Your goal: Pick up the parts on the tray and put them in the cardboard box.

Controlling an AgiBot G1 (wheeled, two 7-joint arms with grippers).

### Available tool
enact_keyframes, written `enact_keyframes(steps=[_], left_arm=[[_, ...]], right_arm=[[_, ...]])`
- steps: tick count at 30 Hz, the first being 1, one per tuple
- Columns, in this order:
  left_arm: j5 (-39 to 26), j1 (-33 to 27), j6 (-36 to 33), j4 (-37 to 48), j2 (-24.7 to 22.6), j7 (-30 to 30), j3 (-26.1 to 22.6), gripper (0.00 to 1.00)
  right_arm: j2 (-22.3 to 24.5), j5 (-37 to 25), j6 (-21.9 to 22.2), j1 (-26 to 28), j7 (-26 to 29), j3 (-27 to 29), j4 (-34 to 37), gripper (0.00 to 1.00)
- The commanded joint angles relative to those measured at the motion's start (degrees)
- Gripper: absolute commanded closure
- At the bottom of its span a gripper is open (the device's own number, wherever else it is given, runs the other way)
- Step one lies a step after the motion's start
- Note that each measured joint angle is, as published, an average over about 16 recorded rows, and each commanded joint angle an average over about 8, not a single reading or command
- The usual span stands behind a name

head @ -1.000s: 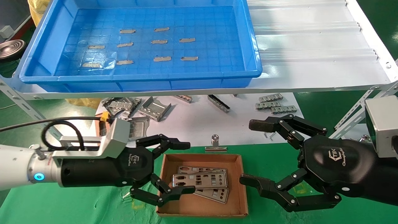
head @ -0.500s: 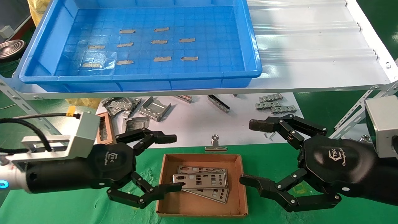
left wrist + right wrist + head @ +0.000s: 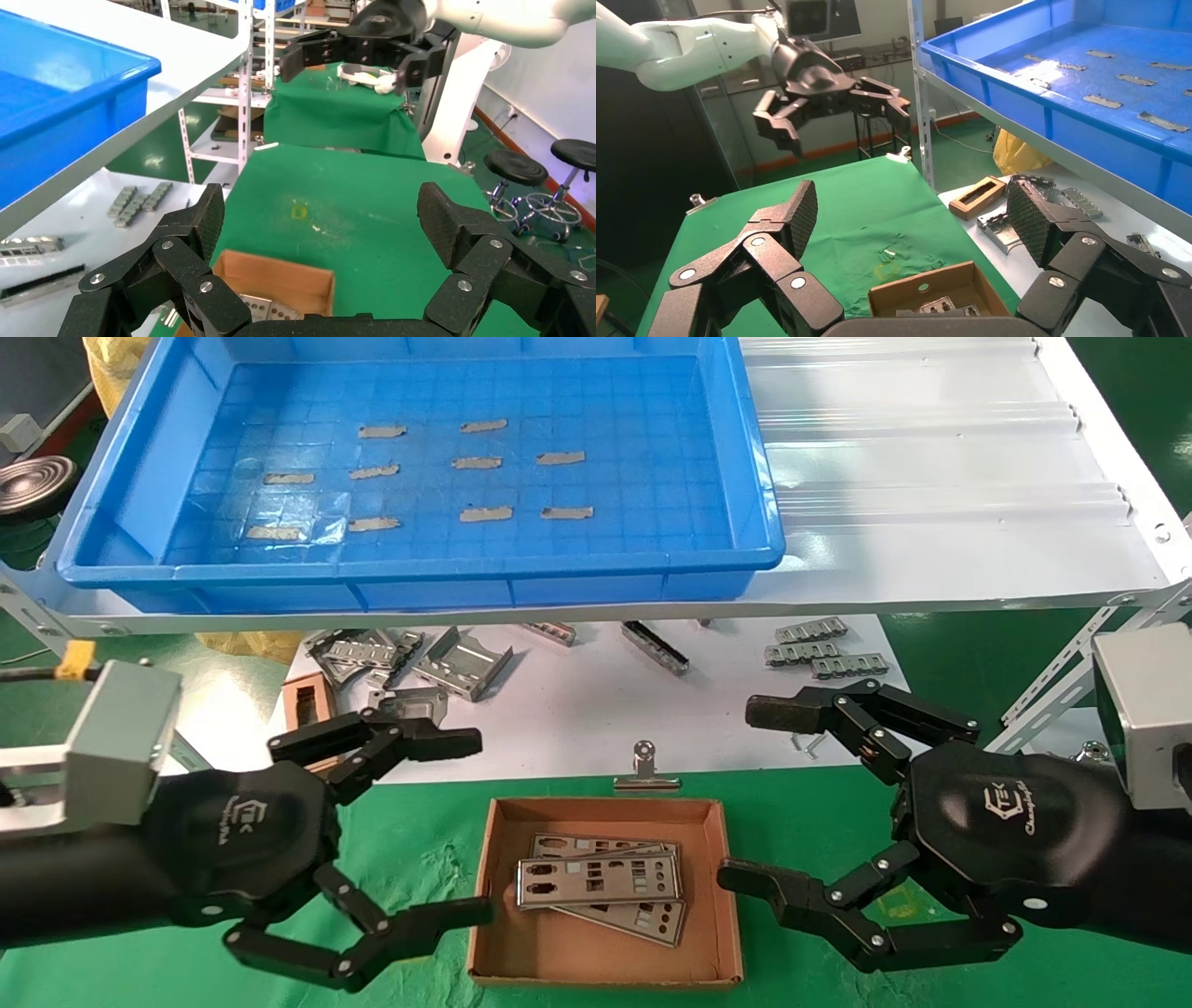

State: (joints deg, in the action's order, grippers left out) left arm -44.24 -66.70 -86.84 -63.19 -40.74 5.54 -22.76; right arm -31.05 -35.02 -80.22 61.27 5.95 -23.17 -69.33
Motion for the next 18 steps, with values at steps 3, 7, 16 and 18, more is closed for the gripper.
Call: enact_keyframes(steps=[3, 7, 16, 18], left_arm=[[0.76, 1.65, 0.37, -3.33, 1.84, 1.67, 2.16, 0.00], [1.53, 3.31, 0.74, -6.69, 3.68, 3.35, 4.34, 0.00], [2.72, 5.71, 1.21, -11.67, 6.36, 5.59, 7.53, 0.00], [2.87, 5.94, 1.25, -12.15, 6.61, 5.76, 7.83, 0.00]], right_arm=[[0.00, 0.00, 0.00, 0.00, 0.00, 0.00, 0.00, 0.00], [0.00, 0.00, 0.00, 0.00, 0.00, 0.00, 0.00, 0.00], [0.00, 0.00, 0.02, -0.01, 0.00, 0.00, 0.01, 0.00], [0.00, 0.00, 0.02, -0.01, 0.00, 0.00, 0.02, 0.00]])
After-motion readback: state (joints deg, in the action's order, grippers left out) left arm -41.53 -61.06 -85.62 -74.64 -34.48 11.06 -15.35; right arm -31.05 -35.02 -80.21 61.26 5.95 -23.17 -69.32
